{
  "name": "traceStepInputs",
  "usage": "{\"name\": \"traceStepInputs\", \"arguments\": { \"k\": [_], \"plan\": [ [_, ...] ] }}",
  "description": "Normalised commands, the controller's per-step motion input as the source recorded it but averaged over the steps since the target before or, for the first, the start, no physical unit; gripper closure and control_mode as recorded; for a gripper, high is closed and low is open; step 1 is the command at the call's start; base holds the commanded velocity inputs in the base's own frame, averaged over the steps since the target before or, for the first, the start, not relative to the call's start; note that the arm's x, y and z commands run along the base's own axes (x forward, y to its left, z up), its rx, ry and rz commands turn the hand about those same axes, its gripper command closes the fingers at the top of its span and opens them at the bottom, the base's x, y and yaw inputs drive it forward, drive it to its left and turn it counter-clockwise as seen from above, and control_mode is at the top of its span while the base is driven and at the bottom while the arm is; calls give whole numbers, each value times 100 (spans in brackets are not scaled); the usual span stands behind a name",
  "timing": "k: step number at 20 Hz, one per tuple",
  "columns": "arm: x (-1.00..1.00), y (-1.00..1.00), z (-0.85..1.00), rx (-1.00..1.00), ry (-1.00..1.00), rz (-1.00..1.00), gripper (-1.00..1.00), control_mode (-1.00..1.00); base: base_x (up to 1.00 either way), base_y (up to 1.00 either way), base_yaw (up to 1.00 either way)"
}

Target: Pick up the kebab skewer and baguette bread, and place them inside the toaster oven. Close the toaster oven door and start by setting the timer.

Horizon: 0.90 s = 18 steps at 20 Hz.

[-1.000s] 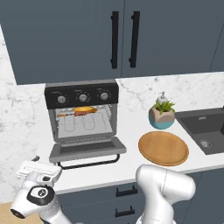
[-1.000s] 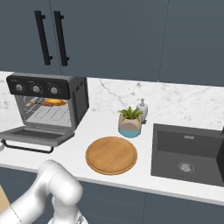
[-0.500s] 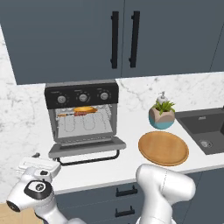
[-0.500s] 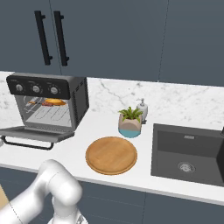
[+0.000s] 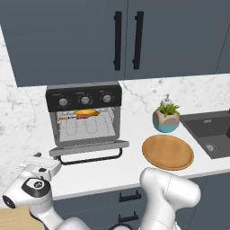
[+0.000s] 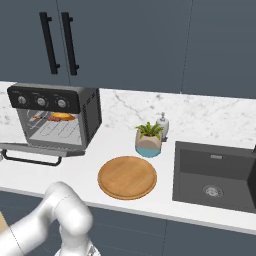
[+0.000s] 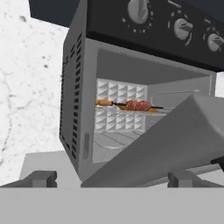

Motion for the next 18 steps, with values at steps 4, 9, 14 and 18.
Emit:
{"name": "traceStepInputs", "arguments": {
  "k": [4, 9, 14, 18],
  "plan": [
    [44, 0, 37, 5, 0, 0, -100, -100, 0, 0, 0],
    [45, 0, 34, 4, 0, 0, -100, -100, 0, 0, 0],
    [45, 0, 29, 4, 0, 0, -100, -100, 0, 0, 0],
    [41, 0, 19, 2, 0, 0, -100, -100, 0, 0, 0]
  ]
}}
